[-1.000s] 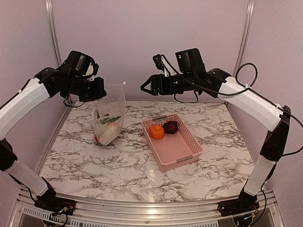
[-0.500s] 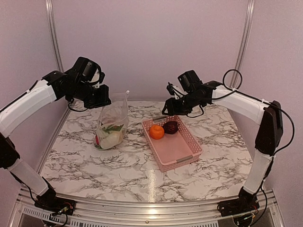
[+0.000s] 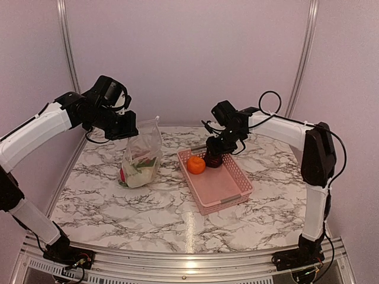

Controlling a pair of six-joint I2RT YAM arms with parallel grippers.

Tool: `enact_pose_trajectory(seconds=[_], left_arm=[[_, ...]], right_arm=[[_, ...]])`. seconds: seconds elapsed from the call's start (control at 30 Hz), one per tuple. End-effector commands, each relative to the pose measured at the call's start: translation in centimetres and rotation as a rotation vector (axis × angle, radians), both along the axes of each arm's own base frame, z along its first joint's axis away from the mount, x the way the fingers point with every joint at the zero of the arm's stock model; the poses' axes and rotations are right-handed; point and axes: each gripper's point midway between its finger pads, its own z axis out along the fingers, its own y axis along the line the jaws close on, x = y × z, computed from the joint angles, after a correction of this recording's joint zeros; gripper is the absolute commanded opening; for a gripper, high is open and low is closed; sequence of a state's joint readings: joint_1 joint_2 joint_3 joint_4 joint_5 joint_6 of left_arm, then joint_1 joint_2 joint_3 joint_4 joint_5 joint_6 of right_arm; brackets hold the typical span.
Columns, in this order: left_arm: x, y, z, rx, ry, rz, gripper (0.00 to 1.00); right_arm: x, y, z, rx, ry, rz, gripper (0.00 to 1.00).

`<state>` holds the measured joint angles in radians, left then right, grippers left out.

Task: Place the food in the zip-top bag and seal the zipper
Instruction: Adjust the fake fruit in the bin.

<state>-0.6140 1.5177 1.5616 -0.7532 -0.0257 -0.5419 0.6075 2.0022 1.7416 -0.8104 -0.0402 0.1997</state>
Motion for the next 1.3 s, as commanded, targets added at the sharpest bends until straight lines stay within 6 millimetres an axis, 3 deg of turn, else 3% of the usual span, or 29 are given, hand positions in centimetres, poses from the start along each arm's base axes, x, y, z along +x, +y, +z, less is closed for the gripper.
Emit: enact_pose_trajectory(seconds=[0.0,0.23,0.37,0.53,0.87,1.1,1.27], left_arm=[[-0.7,0.6,0.6,0.0,-0.012,-0.009,0.0],[-0.6,0.3,1.0,-0.004,-0.019,-0.022,0.0],[-0.7,0.2,1.1,-0.007,-0.018,-0.031,0.0],[-0.7,0.3,1.0,-0.009,-0.015,-0.029,0.0],[-0.8,-0.3,0.6,-0.025,0.009,-0.044,0.0],[-0.9,-0.1,0.2,-0.014,0.012,-0.042,0.0],[-0.9,-0.1,-0.4,-0.007,0.024,-0.041,0.0]], right_arm=[[2.2,-0.2,-0.3,-0.069,-0.05,0.005,0.49],[5.1,0.5,-0.2,-0.103,-0.105,0.014,0.49],[6.8,-0.4,-1.4,-0.111,-0.09,-0.029,0.62],[7.3,-1.1,-2.9,-0.075,-0.042,-0.051,0.65],[3.1,-0.4,-5.2,-0.014,0.127,0.01,0.68],[-1.4,-0.2,-3.8,-0.022,0.187,0.045,0.68],[-2.3,-0.3,-2.5,-0.025,0.188,0.051,0.69]])
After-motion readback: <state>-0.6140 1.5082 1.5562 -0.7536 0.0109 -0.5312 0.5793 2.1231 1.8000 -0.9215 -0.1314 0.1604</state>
